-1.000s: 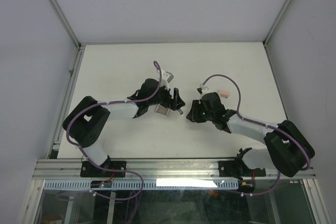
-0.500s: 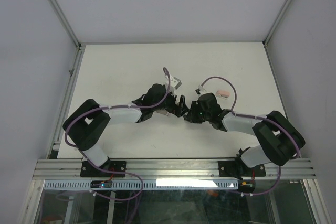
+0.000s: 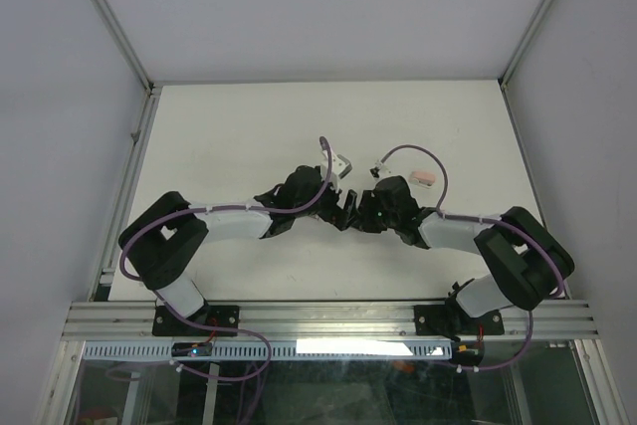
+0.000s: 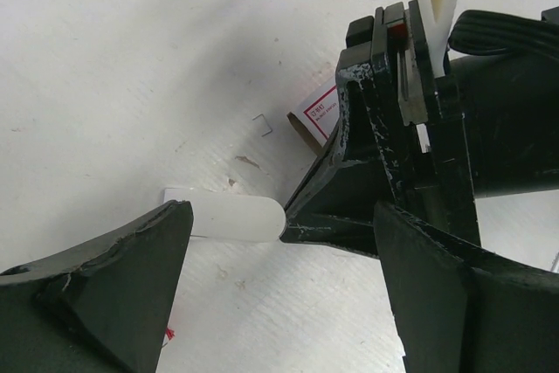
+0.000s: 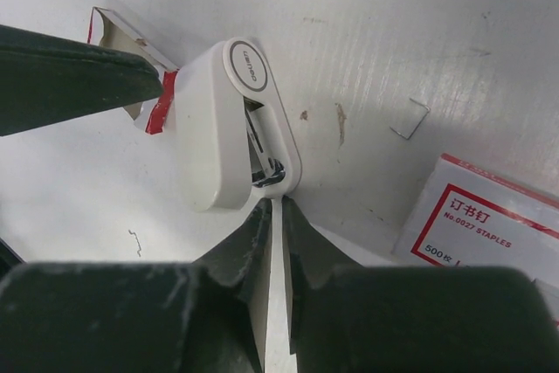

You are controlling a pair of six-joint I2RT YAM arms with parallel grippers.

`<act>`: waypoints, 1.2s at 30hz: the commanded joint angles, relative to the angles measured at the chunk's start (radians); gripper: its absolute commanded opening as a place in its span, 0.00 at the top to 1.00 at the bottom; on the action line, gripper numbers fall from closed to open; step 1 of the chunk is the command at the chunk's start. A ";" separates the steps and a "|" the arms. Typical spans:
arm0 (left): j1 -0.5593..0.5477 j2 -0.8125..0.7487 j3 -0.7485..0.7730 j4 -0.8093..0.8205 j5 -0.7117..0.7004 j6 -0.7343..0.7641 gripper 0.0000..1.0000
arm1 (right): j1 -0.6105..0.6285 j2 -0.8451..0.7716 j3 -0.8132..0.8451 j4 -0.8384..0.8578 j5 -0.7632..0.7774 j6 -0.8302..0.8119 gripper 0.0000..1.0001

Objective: Load the staples into the stapler

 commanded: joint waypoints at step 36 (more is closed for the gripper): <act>0.298 -0.560 -0.321 0.072 0.028 -0.283 0.04 | 0.166 0.131 0.312 -0.227 0.269 -0.533 0.53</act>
